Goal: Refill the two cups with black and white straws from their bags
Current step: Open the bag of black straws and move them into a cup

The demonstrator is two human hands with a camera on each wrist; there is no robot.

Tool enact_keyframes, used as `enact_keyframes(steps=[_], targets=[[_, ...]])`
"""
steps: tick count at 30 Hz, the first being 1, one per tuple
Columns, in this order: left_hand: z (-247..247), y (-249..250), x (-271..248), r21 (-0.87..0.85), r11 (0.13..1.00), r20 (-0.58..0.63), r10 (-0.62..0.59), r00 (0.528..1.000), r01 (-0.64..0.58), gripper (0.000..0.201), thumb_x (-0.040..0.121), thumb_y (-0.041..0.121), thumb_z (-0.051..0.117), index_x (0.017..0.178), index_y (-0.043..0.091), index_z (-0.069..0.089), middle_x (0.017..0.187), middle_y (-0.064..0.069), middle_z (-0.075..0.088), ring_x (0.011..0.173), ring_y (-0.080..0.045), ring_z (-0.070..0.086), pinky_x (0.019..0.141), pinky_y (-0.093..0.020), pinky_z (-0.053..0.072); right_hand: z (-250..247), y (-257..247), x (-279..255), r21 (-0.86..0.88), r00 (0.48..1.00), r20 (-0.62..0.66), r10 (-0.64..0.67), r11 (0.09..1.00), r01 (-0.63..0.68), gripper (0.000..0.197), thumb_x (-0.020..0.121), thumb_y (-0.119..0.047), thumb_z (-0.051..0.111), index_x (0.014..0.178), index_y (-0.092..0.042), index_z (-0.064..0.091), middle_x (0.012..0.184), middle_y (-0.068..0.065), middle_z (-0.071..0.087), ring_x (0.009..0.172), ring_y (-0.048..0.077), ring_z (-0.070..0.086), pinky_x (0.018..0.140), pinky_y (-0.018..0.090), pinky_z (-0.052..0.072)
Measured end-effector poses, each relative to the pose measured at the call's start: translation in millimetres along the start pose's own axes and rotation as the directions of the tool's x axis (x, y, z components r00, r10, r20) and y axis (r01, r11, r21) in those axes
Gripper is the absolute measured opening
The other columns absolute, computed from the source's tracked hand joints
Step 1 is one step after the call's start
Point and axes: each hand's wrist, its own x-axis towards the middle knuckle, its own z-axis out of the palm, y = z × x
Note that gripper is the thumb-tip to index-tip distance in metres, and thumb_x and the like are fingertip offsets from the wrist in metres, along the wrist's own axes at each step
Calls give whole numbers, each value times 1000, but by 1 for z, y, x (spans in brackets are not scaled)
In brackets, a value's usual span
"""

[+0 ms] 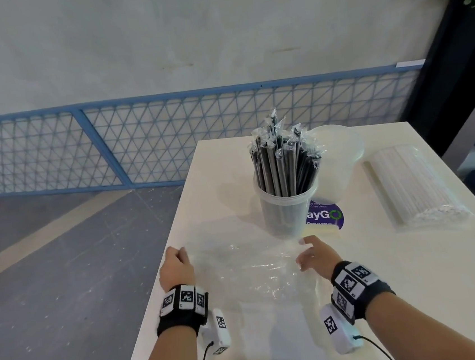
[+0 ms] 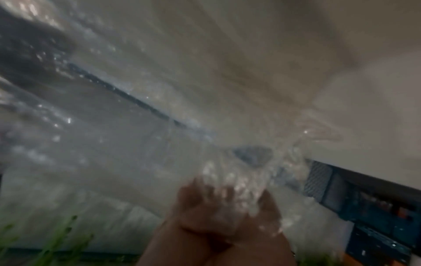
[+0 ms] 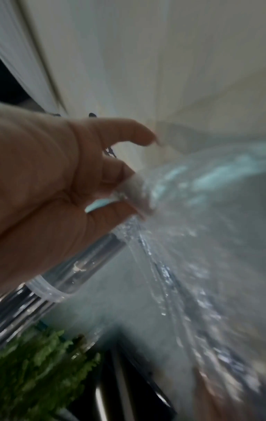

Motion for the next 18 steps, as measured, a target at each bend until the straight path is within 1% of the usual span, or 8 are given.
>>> enact_keyframes(steps=[2,4,6,7,9,11,13,18], targets=[[0,0,-1,-12,1000,24,5,1000,-5,26,96,27,39,85,4,46,73,-20,68,72,-40,61,67,-42,49,5,-3,-6,-169,985,-158,-64,985,37,63,85,-4,57,140,-11,27,117,12,53,106,27,52,92,32,42],[-1,3,-4,-24,1000,50,21,999,-20,24,97,25,38,86,5,45,72,-13,68,70,-36,61,67,-39,47,16,-9,-18,-413,901,-308,-306,896,164,73,81,-20,65,142,-22,23,130,9,42,117,29,44,98,39,38],[-2,6,-5,-68,997,75,28,997,-23,20,97,23,38,88,6,44,76,-12,69,67,-31,58,68,-39,47,30,-16,-27,-558,822,-226,-523,761,331,80,77,-33,69,139,-30,19,134,11,42,121,34,44,98,45,39],[-1,6,-5,-97,995,91,32,995,-23,17,96,20,39,90,6,44,78,-12,69,65,-30,56,69,-40,48,37,-18,-28,-620,842,-110,-528,699,356,84,78,-42,65,140,-32,8,144,11,34,131,37,36,103,49,34],[-2,9,-6,-118,993,124,40,992,-26,9,93,13,40,101,9,44,79,-6,67,65,-29,56,69,-41,49,46,-13,-26,-740,933,124,-339,595,315,90,86,-57,46,139,-37,-25,156,1,-15,145,31,-8,114,54,12],[-2,8,-5,-80,993,166,100,981,-88,34,89,5,39,120,19,41,85,-1,65,64,-29,56,63,-36,47,52,-4,-20,-794,958,241,-158,535,288,87,88,-62,33,129,-33,-38,138,-3,-43,138,29,-30,114,55,-3],[-4,10,-4,-32,986,240,169,956,-167,52,87,-1,34,129,29,42,98,4,65,62,-26,56,60,-31,46,58,5,-15,-806,954,294,-66,519,284,84,89,-63,30,132,-32,-35,135,-2,-47,138,31,-32,113,57,-6],[-6,10,4,-8,989,226,145,963,-147,50,88,-6,28,122,17,57,120,0,61,92,-37,62,83,-40,52,58,13,-9,-815,942,332,40,515,266,84,86,-68,29,143,-34,-22,149,-5,-37,138,28,-32,109,65,-4]])
